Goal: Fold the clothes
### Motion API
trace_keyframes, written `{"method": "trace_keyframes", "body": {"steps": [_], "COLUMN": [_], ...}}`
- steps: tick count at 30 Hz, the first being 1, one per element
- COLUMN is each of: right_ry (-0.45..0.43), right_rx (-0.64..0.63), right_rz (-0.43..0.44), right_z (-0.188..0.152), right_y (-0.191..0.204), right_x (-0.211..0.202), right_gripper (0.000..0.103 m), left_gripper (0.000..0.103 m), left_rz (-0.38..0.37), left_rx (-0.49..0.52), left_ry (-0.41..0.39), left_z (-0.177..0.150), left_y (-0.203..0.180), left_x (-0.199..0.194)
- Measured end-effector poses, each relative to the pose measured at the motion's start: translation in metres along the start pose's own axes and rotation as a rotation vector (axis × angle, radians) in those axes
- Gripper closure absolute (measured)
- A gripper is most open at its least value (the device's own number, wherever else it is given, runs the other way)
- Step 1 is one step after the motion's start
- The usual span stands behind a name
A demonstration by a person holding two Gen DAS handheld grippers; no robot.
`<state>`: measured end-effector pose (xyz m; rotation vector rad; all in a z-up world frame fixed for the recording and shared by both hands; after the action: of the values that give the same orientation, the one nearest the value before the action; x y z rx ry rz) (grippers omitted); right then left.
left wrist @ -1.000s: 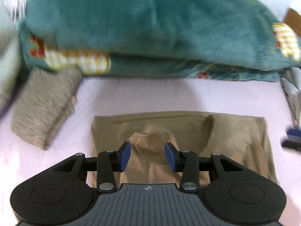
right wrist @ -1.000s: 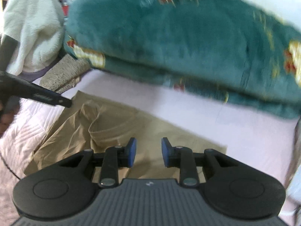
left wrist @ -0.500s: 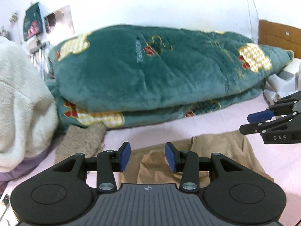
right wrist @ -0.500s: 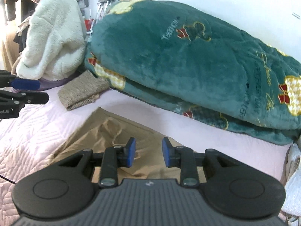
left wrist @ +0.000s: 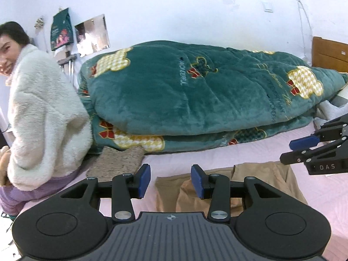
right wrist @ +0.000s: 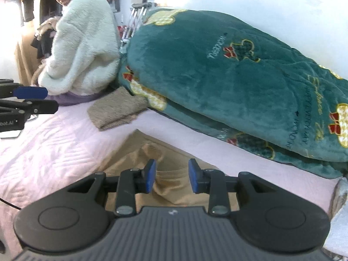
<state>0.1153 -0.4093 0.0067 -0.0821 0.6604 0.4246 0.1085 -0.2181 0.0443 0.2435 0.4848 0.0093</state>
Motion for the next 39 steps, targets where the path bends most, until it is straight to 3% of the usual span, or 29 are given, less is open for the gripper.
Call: {"method": "trace_keyframes", "body": {"steps": [11, 18, 22, 25, 39], "right_ry": [-0.07, -0.078, -0.092, -0.092, -0.139], "right_rx": [-0.038, -0.05, -0.038, -0.052, -0.075], "right_rz": [0.132, 0.149, 0.186, 0.215, 0.162], "right_z": [0.071, 0.101, 0.109, 0.113, 0.131], "right_y": [0.043, 0.058, 0.066, 0.074, 0.066], "right_x": [-0.066, -0.095, -0.113, -0.123, -0.132], "right_gripper": [0.069, 0.069, 0.067, 0.066, 0.063], "left_gripper": [0.059, 0.059, 0.049, 0.049, 0.048], "left_rz": [0.082, 0.036, 0.023, 0.032, 0.031], "left_rx": [0.016, -0.01, 0.039, 0.082, 0.086], "left_ry": [-0.04, -0.054, -0.111, -0.138, -0.189], "left_z": [0.025, 0.056, 0.07, 0.078, 0.108], "left_y": [0.019, 0.01, 0.004, 0.0, -0.002], "left_x": [-0.051, -0.087, -0.1, -0.099, -0.103]}}
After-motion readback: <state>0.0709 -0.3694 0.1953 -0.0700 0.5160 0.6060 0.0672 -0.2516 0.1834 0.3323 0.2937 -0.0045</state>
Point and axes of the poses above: each gripper's, at about its wrist camera, not at the fingertips, and x roughly the way its jaws point, y to its left, z to its top, the point moved 6 cm from there along x, roughly the way its jaws point, and after that the axes turned 5 degrees about z, right-handed, at the moved point
